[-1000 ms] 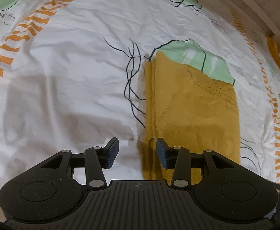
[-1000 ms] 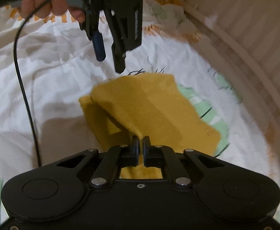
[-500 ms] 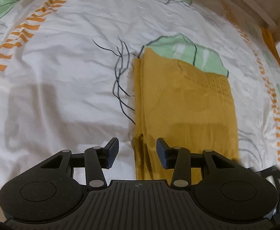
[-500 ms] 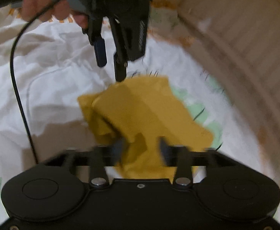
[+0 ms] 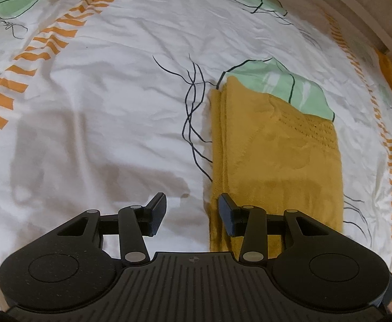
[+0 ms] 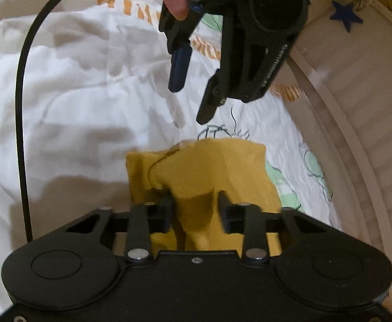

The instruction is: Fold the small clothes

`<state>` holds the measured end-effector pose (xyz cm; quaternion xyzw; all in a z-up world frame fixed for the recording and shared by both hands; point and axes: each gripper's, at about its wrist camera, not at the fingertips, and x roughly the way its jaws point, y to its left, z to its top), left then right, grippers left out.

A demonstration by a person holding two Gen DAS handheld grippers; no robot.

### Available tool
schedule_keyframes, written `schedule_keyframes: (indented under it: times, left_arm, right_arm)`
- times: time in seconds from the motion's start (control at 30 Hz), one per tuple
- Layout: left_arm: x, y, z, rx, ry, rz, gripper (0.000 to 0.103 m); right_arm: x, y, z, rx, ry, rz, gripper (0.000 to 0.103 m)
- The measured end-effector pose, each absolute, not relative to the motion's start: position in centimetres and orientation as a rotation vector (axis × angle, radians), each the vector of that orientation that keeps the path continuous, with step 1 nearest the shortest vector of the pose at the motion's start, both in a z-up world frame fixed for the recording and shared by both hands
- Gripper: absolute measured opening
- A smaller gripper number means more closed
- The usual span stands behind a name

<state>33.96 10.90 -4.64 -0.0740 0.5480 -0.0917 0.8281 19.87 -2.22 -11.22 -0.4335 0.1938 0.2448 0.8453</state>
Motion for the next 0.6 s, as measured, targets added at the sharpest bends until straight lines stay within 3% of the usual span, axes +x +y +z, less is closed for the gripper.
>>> schedule_keyframes:
  times: [0.07,0.17,0.23,0.37,0.5,0.6]
  left_arm:
    - [33.9,11.0,-4.6,-0.159,1.162,-0.193,0.041]
    - [33.9,11.1,-4.6,-0.157,1.158,-0.187,0.041]
    - [33.9,11.0,-4.8,-0.151,1.16,-0.187,0.041]
    - [33.7,10.5,-5.3,-0.125,1.175,-0.203,0.041]
    - [33.2,9.5,-5.8,-0.085,1.163,-0.224,0.041]
    - [32.8,8.7,-6.7,-0.079,1.173,-0.271,0.041]
  right_arm:
    - [20.2,-2.8,-10.4,-0.803,0.426,0.551,0.022]
    - [21.8,-5.2,-8.0,-0.385,0.535,0.662,0.019]
    - [22.6,-5.8,-8.3,-0.282,0.606,0.684,0.019]
    - [22.0,-6.2,-9.1,-0.331,0.642,0.7,0.024]
    - [22.6,-10.1,-7.8,-0.139,0.651,0.639,0.031]
    - [24.8,-14.5,-7.6,0.032,0.673,0.493,0.041]
